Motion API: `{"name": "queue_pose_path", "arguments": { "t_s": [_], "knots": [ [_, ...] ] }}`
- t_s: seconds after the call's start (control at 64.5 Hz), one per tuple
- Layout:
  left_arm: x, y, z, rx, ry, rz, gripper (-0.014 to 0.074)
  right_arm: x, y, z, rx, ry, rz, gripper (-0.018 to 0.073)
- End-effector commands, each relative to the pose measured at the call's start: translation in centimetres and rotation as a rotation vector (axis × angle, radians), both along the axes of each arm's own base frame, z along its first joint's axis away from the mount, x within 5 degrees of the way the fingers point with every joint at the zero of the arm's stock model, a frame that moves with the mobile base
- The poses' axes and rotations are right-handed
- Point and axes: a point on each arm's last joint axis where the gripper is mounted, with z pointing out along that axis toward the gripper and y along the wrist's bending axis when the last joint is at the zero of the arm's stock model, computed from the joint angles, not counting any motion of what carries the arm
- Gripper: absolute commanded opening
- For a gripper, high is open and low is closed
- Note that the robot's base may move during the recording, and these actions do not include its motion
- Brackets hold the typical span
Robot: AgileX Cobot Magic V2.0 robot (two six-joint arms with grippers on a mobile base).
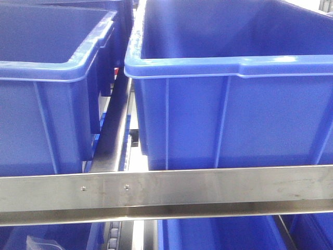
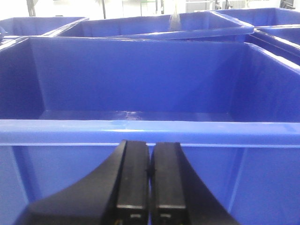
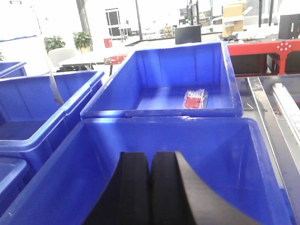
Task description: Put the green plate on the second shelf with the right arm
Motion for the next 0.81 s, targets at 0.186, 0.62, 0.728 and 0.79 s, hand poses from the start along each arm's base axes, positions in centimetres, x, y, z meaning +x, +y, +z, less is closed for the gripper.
{"name": "queue_pose_path", "arguments": {
  "t_s": [0.186,0.62,0.728,0.79],
  "knots": [
    [0.0,0.0,-0.5,-0.014,-0.065,-0.005,0.0130,-5.4,-2.0,5.0,-0.003,-0.065,-0.131,0.0046],
    [0.0,0.0,-0.5,-0.014,-0.065,-0.005,0.0130,-19.5,-5.1,0.8,0.015,-0.017,-0.325,0.0046],
    [0.0,0.0,-0.5,-0.014,-0.065,-0.005,0.0130,-21.6,-5.0,-3.4,0.011,-0.023,-0.304,0.0046],
    [0.0,0.0,-0.5,-0.014,-0.065,-0.005,0.0130,-22.3,-4.9,-5.6,0.007,-0.039,-0.279,0.0046]
  ]
}}
